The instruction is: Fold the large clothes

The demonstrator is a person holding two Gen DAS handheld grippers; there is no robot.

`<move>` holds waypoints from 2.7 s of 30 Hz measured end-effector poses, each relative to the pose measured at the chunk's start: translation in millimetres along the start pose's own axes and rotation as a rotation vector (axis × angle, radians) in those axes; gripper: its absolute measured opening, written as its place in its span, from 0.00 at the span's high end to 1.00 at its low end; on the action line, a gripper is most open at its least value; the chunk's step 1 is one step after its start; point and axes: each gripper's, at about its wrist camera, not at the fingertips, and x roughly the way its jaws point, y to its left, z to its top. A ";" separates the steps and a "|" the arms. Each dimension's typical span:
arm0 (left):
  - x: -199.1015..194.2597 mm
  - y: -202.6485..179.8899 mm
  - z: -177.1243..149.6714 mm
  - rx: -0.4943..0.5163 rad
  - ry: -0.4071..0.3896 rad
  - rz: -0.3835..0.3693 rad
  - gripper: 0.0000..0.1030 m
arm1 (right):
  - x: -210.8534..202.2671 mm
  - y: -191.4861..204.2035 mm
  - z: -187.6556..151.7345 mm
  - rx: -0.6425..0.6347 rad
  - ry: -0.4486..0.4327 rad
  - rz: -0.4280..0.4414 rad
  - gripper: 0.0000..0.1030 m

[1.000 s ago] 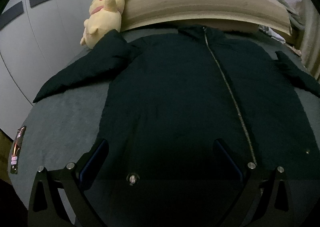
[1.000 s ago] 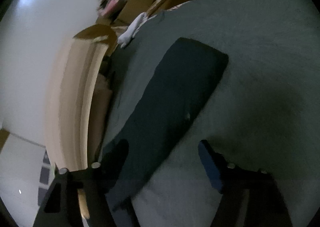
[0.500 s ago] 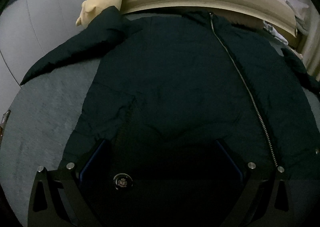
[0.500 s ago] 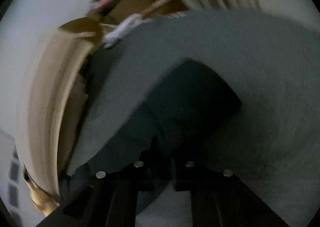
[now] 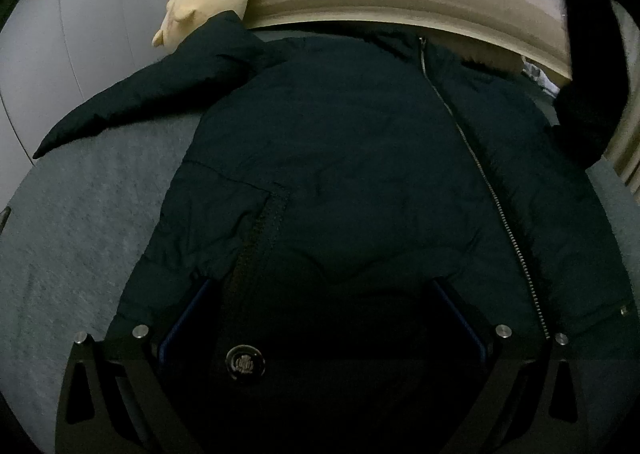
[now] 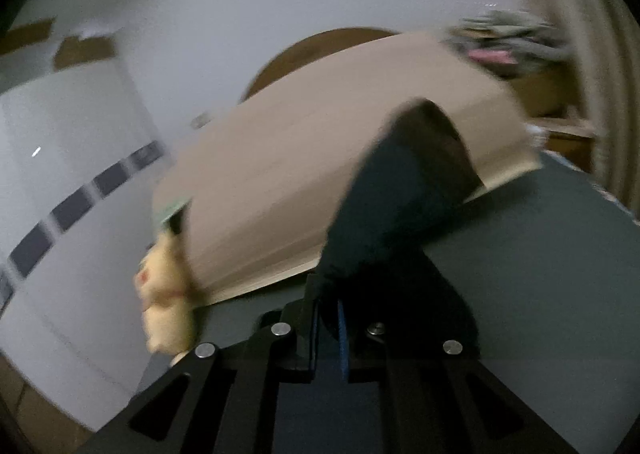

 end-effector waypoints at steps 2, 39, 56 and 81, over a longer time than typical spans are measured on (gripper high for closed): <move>0.9 0.7 1.2 -0.005 -0.001 -0.007 0.00 | 23.4 43.4 -19.0 -0.042 0.048 0.039 0.92; 53.4 36.9 170.6 -0.243 0.128 -0.137 0.26 | 5.5 -133.5 -174.9 0.153 0.313 -0.080 0.01; 87.4 39.0 159.4 -0.169 0.130 -0.010 0.91 | 84.4 -191.6 -132.0 0.373 0.326 0.029 0.01; 81.2 39.4 150.1 -0.105 0.105 0.032 0.89 | 105.6 -58.8 -135.7 -0.128 0.302 -0.178 0.38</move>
